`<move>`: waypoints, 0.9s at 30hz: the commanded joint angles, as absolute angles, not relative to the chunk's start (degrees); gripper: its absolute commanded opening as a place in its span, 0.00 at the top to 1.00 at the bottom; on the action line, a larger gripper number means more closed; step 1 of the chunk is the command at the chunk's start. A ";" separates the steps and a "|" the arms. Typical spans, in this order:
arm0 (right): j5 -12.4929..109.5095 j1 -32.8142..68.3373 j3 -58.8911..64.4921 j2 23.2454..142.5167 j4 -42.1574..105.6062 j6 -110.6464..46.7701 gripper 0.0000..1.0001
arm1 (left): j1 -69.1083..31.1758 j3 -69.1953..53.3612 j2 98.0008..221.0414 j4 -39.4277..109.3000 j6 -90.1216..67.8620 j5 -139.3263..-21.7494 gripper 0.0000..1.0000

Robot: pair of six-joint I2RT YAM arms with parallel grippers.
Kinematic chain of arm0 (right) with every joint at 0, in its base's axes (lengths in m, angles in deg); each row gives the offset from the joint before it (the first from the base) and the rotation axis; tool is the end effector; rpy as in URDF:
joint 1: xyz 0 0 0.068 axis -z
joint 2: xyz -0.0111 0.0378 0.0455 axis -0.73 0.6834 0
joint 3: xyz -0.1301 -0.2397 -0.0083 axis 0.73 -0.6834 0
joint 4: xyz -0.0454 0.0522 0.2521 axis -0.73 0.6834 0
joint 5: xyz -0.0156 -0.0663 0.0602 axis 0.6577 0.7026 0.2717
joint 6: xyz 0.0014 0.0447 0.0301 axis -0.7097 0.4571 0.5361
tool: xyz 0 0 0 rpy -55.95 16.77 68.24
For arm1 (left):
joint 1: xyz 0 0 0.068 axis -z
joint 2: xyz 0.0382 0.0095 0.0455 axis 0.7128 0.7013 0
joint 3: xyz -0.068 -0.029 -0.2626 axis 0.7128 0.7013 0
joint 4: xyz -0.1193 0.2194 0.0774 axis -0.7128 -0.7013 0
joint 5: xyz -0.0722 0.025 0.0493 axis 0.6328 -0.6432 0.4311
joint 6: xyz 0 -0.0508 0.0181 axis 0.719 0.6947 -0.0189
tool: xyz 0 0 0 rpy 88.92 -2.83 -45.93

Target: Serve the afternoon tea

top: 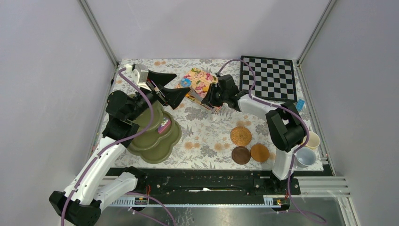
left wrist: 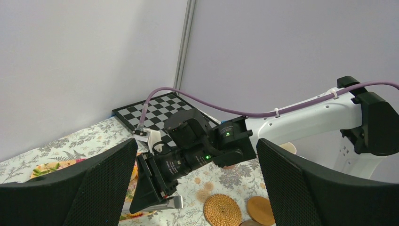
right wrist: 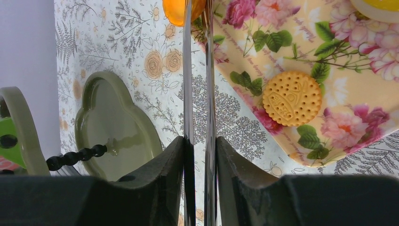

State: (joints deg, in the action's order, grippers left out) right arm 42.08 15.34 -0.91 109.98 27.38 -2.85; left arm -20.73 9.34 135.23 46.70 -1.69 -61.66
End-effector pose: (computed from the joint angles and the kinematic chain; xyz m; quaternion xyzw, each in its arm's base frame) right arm 0.3593 0.2307 0.2095 -0.0258 0.8718 0.3543 0.3373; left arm 0.1707 -0.0966 0.4272 0.2079 0.5672 -0.4327 0.6692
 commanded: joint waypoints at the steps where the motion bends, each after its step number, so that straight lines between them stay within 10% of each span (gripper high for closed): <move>1: 43.34 15.56 -1.05 106.50 24.32 -2.36 0.69 | -20.50 8.88 134.61 49.89 -1.71 -60.26 0.01; 27: 31.01 6.57 -11.75 97.47 15.75 -2.13 0.73 | -20.35 8.97 135.51 50.35 -1.09 -59.75 0.01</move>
